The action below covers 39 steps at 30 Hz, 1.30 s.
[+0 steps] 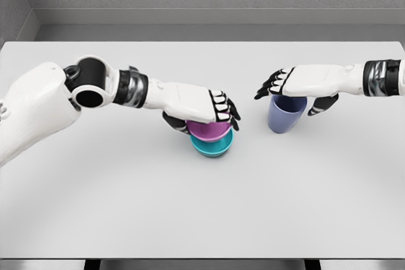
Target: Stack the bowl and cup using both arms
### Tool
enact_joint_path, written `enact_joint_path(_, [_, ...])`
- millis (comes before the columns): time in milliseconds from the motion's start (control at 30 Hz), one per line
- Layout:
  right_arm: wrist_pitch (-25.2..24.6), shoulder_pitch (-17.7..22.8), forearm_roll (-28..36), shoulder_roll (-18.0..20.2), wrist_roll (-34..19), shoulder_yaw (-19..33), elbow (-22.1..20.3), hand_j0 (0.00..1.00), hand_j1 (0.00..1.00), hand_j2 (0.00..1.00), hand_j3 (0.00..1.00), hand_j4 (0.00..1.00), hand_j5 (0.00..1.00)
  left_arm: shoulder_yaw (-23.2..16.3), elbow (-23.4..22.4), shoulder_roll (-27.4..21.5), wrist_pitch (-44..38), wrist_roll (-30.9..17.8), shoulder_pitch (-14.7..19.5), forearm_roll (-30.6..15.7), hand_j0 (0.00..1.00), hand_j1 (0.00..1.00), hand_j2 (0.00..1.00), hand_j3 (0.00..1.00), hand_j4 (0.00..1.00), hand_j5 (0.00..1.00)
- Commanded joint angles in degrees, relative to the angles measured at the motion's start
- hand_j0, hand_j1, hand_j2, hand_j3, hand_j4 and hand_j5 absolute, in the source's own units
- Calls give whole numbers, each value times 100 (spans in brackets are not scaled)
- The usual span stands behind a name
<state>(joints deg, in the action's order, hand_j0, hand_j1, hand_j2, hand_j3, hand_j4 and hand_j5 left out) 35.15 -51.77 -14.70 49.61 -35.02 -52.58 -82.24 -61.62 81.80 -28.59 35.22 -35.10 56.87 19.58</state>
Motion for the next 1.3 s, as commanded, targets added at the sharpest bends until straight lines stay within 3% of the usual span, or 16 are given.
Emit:
enact_joint_path(0, [-15,0,29,5,2,-6,50,100,100,100,100,100,100,-52,-15,46,-22,10,0,-33,58,58,58,58,58,58])
enact_joint_path(367, [-15,-18,29,-13,2,-6,173,100,100,100,100,100,100,-184,-50,73,-22,10,-9,-33,63,63,63,63,63,63])
enact_joint_path(467, [-15,-18,29,-13,2,-6,182,100,100,100,100,100,100,-184,-129,81,-22,10,0,-33,71,71,71,71,71,71])
enact_joint_path(633, [-15,-44,29,-30,2,-24,182,100,100,100,100,100,100,-175,-155,117,-22,10,0,-42,95,95,95,95,95,95])
enact_joint_path(733, [-15,-62,29,-57,2,-68,200,100,100,100,100,100,100,-184,-155,125,-22,10,0,-42,99,99,99,99,99,99])
enact_joint_path(1267, [-15,-141,-6,-215,2,-235,410,100,100,100,100,100,100,-333,-164,169,-22,10,-9,-33,100,100,100,100,100,100])
